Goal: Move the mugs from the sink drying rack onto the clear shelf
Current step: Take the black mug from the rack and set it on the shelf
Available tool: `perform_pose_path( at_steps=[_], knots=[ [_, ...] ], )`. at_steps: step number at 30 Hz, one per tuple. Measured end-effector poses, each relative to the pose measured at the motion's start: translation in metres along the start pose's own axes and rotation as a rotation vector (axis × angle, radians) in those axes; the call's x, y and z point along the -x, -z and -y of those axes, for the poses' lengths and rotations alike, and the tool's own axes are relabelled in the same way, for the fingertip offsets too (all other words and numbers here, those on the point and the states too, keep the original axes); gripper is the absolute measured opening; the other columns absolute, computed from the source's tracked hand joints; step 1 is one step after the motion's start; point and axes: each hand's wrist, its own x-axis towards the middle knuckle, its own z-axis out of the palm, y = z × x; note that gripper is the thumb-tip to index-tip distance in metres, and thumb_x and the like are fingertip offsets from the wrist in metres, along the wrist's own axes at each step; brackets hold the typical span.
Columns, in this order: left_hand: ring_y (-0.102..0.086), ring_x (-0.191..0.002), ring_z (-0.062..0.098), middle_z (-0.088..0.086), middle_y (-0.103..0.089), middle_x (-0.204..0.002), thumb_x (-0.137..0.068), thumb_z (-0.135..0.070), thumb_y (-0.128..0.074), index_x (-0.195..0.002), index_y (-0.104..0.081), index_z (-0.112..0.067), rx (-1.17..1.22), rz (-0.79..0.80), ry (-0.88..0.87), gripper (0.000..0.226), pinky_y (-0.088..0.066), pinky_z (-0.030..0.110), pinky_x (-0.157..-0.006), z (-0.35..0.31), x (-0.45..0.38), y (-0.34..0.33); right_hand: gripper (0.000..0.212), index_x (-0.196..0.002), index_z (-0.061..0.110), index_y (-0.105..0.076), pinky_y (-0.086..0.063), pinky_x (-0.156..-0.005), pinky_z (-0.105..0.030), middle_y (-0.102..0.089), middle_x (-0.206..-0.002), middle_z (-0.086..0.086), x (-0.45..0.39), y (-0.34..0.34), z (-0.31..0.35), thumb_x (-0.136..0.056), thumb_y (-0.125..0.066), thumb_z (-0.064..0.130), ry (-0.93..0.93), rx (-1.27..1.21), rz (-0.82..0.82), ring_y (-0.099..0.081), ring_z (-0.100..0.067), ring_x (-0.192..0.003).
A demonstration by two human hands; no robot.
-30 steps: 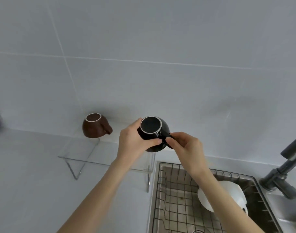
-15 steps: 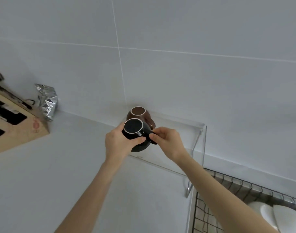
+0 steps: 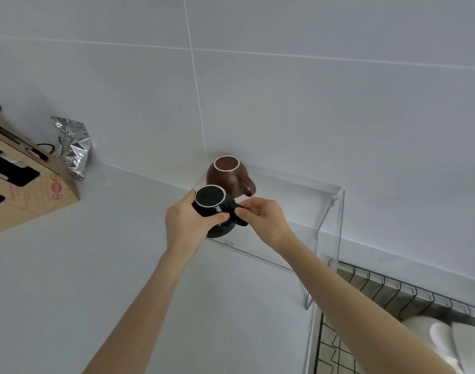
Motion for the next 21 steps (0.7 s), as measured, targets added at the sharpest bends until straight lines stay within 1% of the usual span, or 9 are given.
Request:
perform_pose_path(
  at_steps=[2,4,7,10,15,16,18,20,21],
  knots=[
    [-0.058,-0.08,0.016,-0.001,-0.069,-0.083,-0.052,-0.027,-0.084,-0.095,-0.066,-0.02,0.005,0.003,0.005,0.048,-0.041,0.023,-0.07,0.0,-0.001,0.0,0.012,-0.092,0.0,-0.067,-0.042,-0.052,0.0,-0.063,-0.068,0.005,-0.001,-0.001,-0.002,-0.084,-0.06,0.005,-0.01,-0.013,0.004,-0.057,0.012,-0.048],
    [-0.057,-0.079,0.015,-0.004,-0.066,-0.081,-0.052,-0.027,-0.084,-0.095,-0.066,-0.02,0.001,0.008,0.009,0.047,-0.039,0.017,-0.064,0.001,-0.001,0.0,0.011,-0.091,0.002,-0.067,-0.043,-0.053,0.0,-0.063,-0.067,0.006,-0.001,-0.002,-0.003,-0.084,-0.061,0.006,-0.009,-0.013,-0.002,-0.058,0.01,-0.049],
    [-0.056,-0.078,0.013,-0.006,-0.064,-0.079,-0.052,-0.027,-0.084,-0.093,-0.066,-0.021,0.002,0.009,0.013,0.045,-0.037,0.005,-0.058,0.001,-0.001,0.0,0.012,-0.091,0.002,-0.067,-0.045,-0.055,-0.001,-0.066,-0.073,-0.003,-0.001,-0.002,-0.003,-0.084,-0.06,0.007,-0.004,-0.009,-0.008,-0.059,0.0,-0.059],
    [-0.057,-0.079,0.015,-0.004,-0.065,-0.08,-0.053,-0.028,-0.083,-0.093,-0.065,-0.019,0.001,0.007,0.015,0.045,-0.038,0.015,-0.061,0.001,0.0,-0.001,0.013,-0.092,0.002,-0.067,-0.045,-0.056,-0.001,-0.067,-0.081,-0.008,-0.001,-0.003,-0.004,-0.084,-0.061,0.008,0.001,0.004,-0.017,-0.059,-0.005,-0.064],
    [-0.057,-0.08,0.017,0.0,-0.068,-0.085,-0.053,-0.027,-0.083,-0.092,-0.064,-0.014,-0.01,0.014,0.005,0.046,-0.038,0.021,-0.066,0.002,-0.001,-0.004,0.015,-0.095,0.003,-0.067,-0.043,-0.055,-0.001,-0.069,-0.086,-0.008,0.001,-0.001,-0.002,-0.085,-0.059,0.011,0.008,0.051,-0.002,-0.059,-0.004,-0.065],
    [-0.057,-0.081,0.018,0.001,-0.068,-0.087,-0.053,-0.027,-0.083,-0.093,-0.063,-0.013,-0.018,0.015,0.006,0.046,-0.039,0.023,-0.068,0.002,-0.003,-0.005,0.016,-0.097,0.004,-0.066,-0.043,-0.058,-0.003,-0.071,-0.091,-0.009,0.001,0.0,0.0,-0.085,-0.059,0.012,0.006,0.081,0.006,-0.061,-0.009,-0.069],
    [-0.059,-0.087,0.022,0.004,-0.069,-0.094,-0.054,-0.027,-0.082,-0.096,-0.061,-0.012,-0.037,0.025,0.025,0.05,-0.043,0.029,-0.072,0.003,-0.005,-0.007,0.022,-0.106,0.005,-0.063,-0.044,-0.066,-0.011,-0.07,-0.108,-0.013,0.002,0.002,0.005,-0.086,-0.057,0.013,-0.009,0.146,0.042,-0.063,-0.018,-0.089],
    [-0.059,-0.101,0.028,0.008,-0.066,-0.106,-0.054,-0.029,-0.08,-0.105,-0.057,-0.011,-0.073,0.039,0.058,0.059,-0.048,0.038,-0.084,0.005,-0.006,-0.01,0.031,-0.119,0.009,-0.055,-0.041,-0.077,-0.018,-0.064,-0.122,-0.011,0.004,0.008,0.011,-0.088,-0.052,0.012,-0.023,0.183,0.067,-0.059,-0.021,-0.109],
    [-0.054,-0.111,0.031,0.012,-0.062,-0.116,-0.055,-0.03,-0.079,-0.113,-0.051,-0.009,-0.1,0.042,0.067,0.067,-0.046,0.043,-0.091,0.004,-0.006,-0.012,0.034,-0.123,0.011,-0.052,-0.038,-0.082,-0.019,-0.061,-0.125,-0.01,0.007,0.014,0.014,-0.089,-0.051,0.011,-0.021,0.189,0.062,-0.057,-0.02,-0.113]
  ],
)
